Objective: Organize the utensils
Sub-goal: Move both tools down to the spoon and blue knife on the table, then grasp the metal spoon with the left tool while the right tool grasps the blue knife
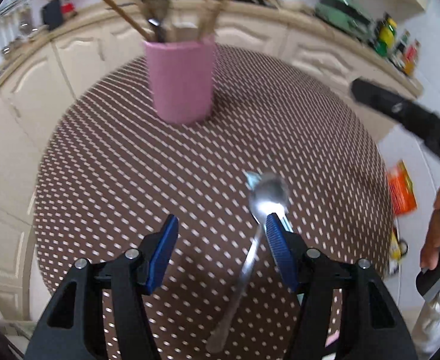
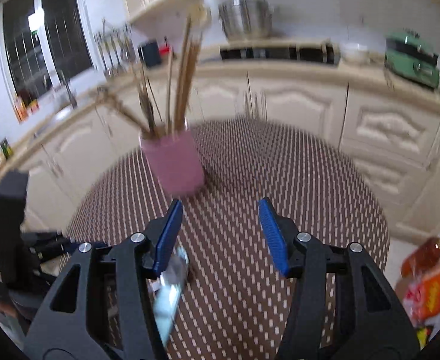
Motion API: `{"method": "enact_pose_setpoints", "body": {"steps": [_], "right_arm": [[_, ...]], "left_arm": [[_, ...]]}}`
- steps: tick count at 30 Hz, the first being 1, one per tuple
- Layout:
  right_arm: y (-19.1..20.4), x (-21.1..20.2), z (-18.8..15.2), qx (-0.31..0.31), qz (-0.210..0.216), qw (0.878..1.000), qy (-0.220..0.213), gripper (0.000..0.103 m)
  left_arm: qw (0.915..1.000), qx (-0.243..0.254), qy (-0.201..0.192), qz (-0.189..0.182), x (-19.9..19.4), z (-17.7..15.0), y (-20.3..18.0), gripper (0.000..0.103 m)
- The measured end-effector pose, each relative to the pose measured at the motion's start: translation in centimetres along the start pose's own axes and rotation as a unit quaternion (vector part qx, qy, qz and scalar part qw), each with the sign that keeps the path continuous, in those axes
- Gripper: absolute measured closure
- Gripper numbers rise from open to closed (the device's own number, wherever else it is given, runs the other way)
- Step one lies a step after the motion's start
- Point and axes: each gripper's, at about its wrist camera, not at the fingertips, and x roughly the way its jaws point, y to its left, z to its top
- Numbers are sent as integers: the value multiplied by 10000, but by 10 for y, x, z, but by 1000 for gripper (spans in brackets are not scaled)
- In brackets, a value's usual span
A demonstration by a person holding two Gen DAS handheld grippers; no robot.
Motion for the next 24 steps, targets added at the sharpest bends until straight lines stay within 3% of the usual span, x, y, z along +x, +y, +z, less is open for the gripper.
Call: {"method": "enact_pose_setpoints", "body": {"steps": [7, 12, 14, 16, 18, 19, 24], "right_arm": [[-10, 10, -32, 194, 130, 9978, 616, 50], [-13, 8, -38, 273, 190, 9968, 727, 49], [-12, 9, -39, 275, 194, 9964, 774, 49], [-12, 10, -40, 266, 228, 9958, 846, 49], [-12, 12, -40, 265, 257, 9950, 926, 49], [-11, 14, -40, 265, 268, 9945, 976, 49], [-3, 25, -41, 247, 372, 9902, 1320, 49]], "left_arm": [[9984, 345, 446, 88, 22, -15, -15, 43], [9969, 401, 638, 236, 39, -16, -22, 43], [9968, 429, 592, 326, 43, -14, -27, 52], [9973, 365, 593, 240, 44, -9, -30, 75], [9974, 322, 625, 176, 46, -2, -30, 92], [9975, 276, 630, 145, 46, 1, -29, 97], [9986, -101, 489, 176, 35, 8, 0, 99]]}}
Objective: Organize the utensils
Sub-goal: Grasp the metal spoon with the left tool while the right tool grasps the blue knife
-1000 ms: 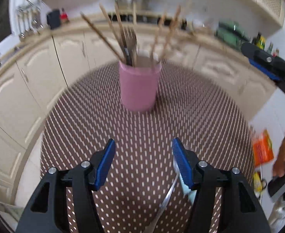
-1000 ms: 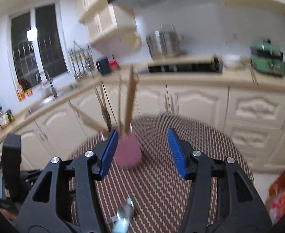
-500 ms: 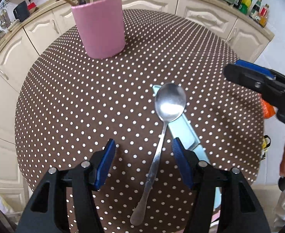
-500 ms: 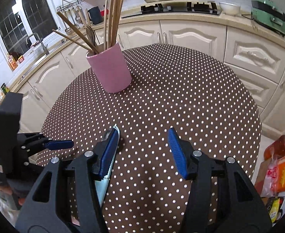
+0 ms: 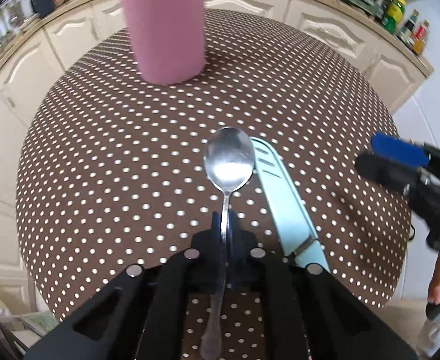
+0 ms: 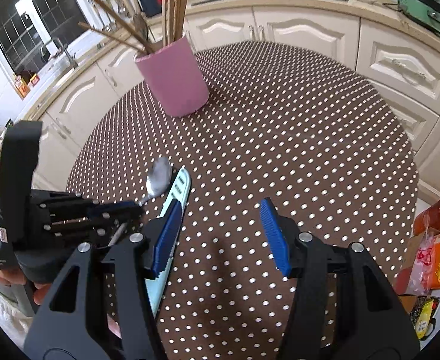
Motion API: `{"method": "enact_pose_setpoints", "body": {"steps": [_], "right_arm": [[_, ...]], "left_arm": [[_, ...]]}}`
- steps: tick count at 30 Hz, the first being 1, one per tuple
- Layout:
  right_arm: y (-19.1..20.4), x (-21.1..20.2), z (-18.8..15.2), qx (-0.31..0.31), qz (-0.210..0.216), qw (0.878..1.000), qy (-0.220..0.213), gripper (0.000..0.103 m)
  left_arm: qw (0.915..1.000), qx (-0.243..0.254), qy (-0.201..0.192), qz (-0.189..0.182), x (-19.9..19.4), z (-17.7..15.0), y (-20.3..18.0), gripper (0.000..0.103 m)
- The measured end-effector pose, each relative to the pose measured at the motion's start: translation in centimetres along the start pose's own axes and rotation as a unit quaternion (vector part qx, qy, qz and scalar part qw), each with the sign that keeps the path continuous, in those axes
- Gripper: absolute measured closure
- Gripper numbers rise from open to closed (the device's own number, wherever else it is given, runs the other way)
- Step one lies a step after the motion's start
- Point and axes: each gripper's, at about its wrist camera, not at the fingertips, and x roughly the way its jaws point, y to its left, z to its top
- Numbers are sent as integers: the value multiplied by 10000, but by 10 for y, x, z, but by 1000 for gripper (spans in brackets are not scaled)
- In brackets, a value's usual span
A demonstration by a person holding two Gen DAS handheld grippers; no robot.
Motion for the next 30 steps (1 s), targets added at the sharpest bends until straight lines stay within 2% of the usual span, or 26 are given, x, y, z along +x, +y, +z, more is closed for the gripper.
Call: {"method": "enact_pose_setpoints", "body": {"steps": [10, 16, 17, 18, 20, 25, 30], "right_arm": [[43, 36, 3, -361, 107, 9954, 880, 49], [65, 61, 9, -672, -149, 9884, 1357, 49], [67, 63, 9, -740, -187, 9879, 1347, 52], [70, 65, 10, -878, -341, 9864, 1348, 63], [72, 67, 14, -948, -447, 9856, 1330, 70], [65, 70, 26, -911, -249, 9862, 1358, 75], [54, 63, 38, -955, -224, 9874, 1243, 77]], "left_arm": [[9973, -512, -416, 309, -32, -10, 34, 99], [9962, -646, -510, 276, -40, -24, 42, 99], [9961, -664, -512, 266, -39, -23, 43, 99], [9960, -684, -520, 251, -41, -25, 45, 99], [9959, -696, -527, 232, -41, -22, 39, 99], [9957, -730, -540, 181, -30, -22, 41, 99], [9951, -791, -575, 135, -29, -19, 43, 99]]}}
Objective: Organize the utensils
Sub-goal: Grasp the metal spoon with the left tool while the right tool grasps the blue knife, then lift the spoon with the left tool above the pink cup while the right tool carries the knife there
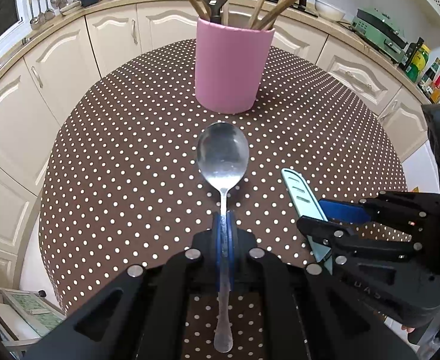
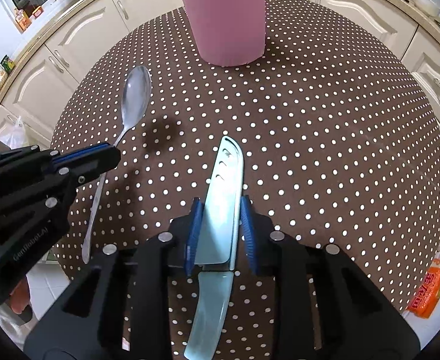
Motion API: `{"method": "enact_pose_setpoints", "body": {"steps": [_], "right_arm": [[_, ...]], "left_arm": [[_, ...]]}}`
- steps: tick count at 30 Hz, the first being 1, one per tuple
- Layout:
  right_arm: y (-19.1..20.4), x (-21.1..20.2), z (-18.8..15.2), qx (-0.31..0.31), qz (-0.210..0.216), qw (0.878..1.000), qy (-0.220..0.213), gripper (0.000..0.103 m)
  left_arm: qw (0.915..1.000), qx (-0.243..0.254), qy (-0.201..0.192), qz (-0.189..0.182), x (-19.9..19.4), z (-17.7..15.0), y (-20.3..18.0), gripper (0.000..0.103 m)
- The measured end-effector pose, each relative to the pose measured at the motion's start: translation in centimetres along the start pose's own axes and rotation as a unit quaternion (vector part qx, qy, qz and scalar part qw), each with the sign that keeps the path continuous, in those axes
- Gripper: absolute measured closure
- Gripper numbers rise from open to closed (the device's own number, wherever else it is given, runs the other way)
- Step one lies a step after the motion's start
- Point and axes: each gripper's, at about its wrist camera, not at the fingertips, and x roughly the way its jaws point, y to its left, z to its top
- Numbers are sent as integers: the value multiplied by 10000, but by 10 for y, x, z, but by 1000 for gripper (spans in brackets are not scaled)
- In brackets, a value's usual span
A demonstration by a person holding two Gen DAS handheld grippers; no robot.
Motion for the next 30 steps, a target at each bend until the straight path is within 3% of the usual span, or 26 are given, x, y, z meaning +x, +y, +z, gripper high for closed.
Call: {"method": "enact_pose_setpoints", "body": {"steps": [8, 18, 30], "right_arm": [[-21, -28, -11, 108, 190, 9977, -638, 77], [-44, -85, -17, 287, 581, 9820, -1772, 78], [-44, -119, -30, 285, 832, 9637, -2520, 78]], "left_arm": [[9989, -59, -428, -195, -13, 4, -3, 99], [9912, -94, -1265, -379, -44, 8, -12, 99], [9820, -12, -1767, -675, -68, 7, -22, 99]]}}
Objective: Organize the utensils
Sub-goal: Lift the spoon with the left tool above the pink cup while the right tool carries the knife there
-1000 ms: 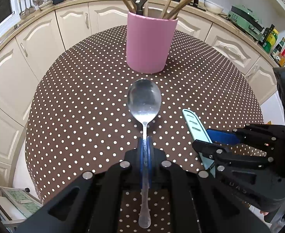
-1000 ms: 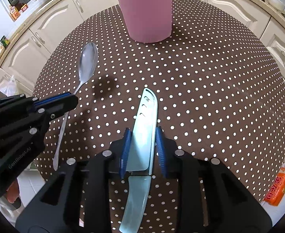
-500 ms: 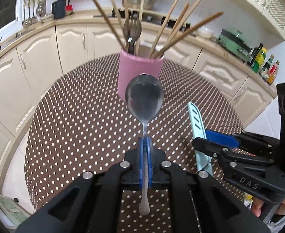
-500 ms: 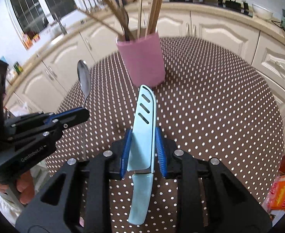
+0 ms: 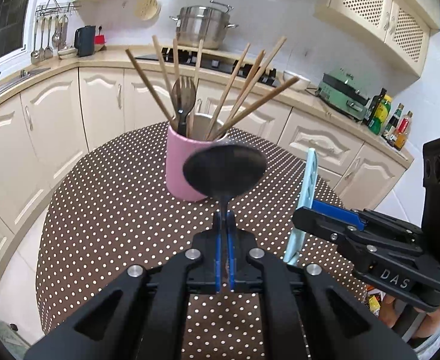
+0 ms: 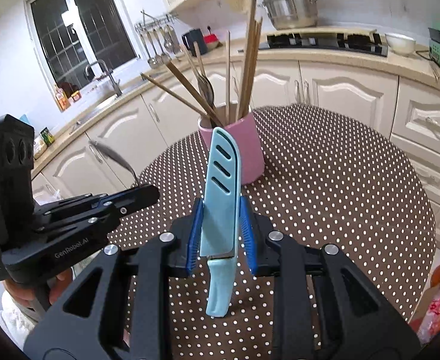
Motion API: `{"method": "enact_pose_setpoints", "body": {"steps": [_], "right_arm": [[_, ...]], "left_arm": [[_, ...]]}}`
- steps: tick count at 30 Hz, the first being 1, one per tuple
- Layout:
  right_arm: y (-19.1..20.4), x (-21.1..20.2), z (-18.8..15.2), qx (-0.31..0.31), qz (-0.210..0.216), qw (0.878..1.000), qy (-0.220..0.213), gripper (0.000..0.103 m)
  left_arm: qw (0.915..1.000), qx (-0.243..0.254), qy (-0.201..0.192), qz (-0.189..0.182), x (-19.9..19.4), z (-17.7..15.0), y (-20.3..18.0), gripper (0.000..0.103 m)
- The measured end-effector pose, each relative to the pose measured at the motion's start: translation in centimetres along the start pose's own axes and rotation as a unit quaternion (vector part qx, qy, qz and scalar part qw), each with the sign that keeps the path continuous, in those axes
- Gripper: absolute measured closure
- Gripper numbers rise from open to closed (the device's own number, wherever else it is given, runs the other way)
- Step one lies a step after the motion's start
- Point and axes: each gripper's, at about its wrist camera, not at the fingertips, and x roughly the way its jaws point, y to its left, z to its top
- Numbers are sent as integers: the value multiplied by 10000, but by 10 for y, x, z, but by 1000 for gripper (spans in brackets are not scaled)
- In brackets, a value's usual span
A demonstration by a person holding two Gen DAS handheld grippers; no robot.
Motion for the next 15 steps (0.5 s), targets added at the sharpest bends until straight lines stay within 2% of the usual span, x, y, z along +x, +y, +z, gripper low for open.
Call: {"method": "enact_pose_setpoints", "body": {"steps": [8, 15], "right_arm": [[9, -8, 3, 24, 201, 9993, -316, 78], [11, -24, 17, 7, 178, 9965, -819, 78]], "left_arm": [[9996, 32, -261, -95, -10, 9, -2, 99], [9987, 57, -481, -142, -18, 18, -5, 99]]}}
